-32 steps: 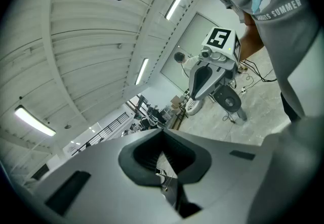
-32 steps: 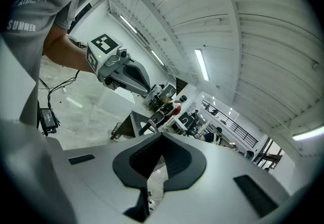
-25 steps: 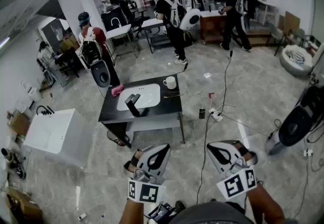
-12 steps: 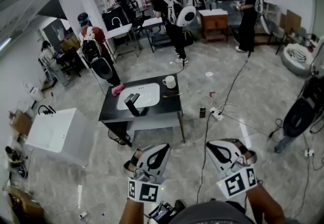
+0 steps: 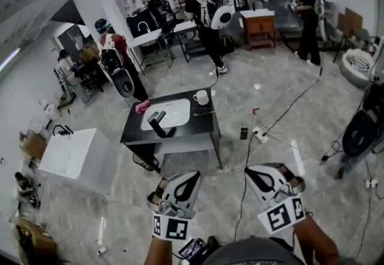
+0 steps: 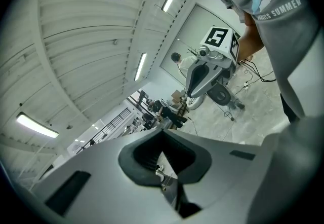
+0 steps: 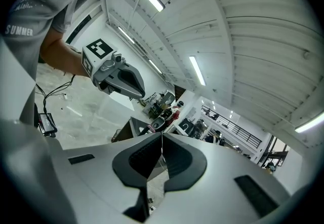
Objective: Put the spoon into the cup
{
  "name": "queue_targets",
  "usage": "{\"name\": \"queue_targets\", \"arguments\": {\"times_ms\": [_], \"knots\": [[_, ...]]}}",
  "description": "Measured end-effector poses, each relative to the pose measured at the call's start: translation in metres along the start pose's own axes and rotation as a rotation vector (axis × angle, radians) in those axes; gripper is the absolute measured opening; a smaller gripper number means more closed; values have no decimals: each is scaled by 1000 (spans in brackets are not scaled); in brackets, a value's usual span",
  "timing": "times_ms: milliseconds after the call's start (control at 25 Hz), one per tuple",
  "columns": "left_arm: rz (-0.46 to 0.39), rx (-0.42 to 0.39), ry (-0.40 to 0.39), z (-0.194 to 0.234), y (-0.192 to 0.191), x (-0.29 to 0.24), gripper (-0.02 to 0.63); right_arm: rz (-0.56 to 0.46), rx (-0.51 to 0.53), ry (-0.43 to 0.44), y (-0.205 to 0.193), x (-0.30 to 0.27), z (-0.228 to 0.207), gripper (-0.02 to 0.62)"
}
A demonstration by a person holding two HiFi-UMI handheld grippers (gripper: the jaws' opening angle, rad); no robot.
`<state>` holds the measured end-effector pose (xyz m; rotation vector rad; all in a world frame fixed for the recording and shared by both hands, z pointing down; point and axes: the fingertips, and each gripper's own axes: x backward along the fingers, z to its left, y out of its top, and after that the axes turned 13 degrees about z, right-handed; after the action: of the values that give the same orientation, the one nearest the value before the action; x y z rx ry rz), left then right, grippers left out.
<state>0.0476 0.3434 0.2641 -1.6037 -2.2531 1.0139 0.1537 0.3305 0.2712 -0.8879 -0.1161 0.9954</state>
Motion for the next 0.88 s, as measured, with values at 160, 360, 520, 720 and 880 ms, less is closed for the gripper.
{"name": "queue_targets", "arguments": {"times_ms": [160,360,520,720,880], "knots": [[14,4,1,-7,1,-3,2,-5,-13,2,-12,-3,-5,31],[38,4,-3,-2,-9,-13,2,1,-16,9,-16,-15,-10,31],[13,18,-15,8,-24,-25,2,24,-22,-5,-15,-35,-14,31],[-21,20,-27,34,-48,-44,2,61,-18,-31,-9,-66,-21,31],[-50,9,-39,60,-69,-55,2,83,-30,-60,2,-96,-25,31]]}}
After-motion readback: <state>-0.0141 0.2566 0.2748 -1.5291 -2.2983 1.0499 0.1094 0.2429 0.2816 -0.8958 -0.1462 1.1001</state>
